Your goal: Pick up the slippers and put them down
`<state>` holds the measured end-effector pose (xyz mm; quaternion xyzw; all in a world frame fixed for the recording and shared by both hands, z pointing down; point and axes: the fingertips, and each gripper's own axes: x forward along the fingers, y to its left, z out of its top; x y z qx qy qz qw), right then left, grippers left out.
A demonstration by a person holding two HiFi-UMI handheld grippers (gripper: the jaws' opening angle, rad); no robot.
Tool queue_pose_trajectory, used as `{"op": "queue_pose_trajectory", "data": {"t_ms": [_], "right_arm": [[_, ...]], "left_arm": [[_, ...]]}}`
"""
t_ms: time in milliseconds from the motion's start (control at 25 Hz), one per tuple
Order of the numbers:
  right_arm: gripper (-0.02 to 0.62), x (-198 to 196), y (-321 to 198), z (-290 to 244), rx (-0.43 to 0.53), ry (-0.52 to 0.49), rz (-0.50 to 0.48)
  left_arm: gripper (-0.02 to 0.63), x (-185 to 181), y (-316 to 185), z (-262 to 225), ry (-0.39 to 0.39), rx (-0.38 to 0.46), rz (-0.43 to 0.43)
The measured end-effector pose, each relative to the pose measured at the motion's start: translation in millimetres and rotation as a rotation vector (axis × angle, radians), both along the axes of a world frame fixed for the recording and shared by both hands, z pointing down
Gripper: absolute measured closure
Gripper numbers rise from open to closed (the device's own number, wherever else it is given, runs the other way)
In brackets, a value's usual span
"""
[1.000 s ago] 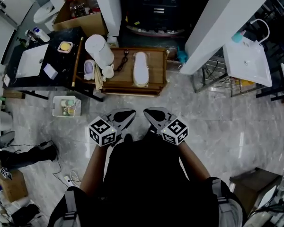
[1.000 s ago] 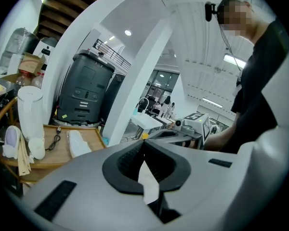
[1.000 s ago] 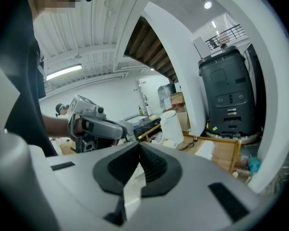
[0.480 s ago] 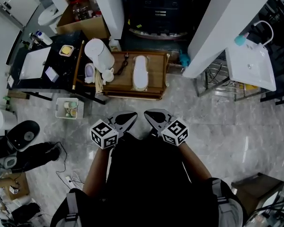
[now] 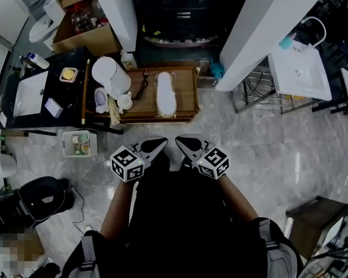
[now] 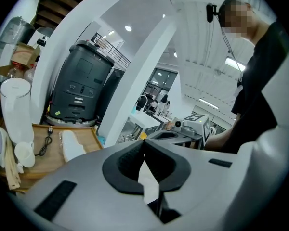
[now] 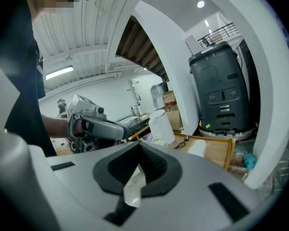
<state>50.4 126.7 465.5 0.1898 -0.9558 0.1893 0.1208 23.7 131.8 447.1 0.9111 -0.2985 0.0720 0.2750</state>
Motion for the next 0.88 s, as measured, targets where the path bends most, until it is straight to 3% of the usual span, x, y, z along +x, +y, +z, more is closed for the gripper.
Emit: {"op": "queue_pose_trajectory", "data": {"t_ms": [400, 880], "right_arm": [[0.588, -49, -59, -6, -0.009, 0.030, 0.095], [0.588, -82, -95, -4, 0.001, 0.056, 0.190]], "left_arm": [[0.594, -34, -68, 0, 0.033, -0.012, 0.147], [0.594, -61, -107, 8, 0.072, -0.017, 0.241]]}}
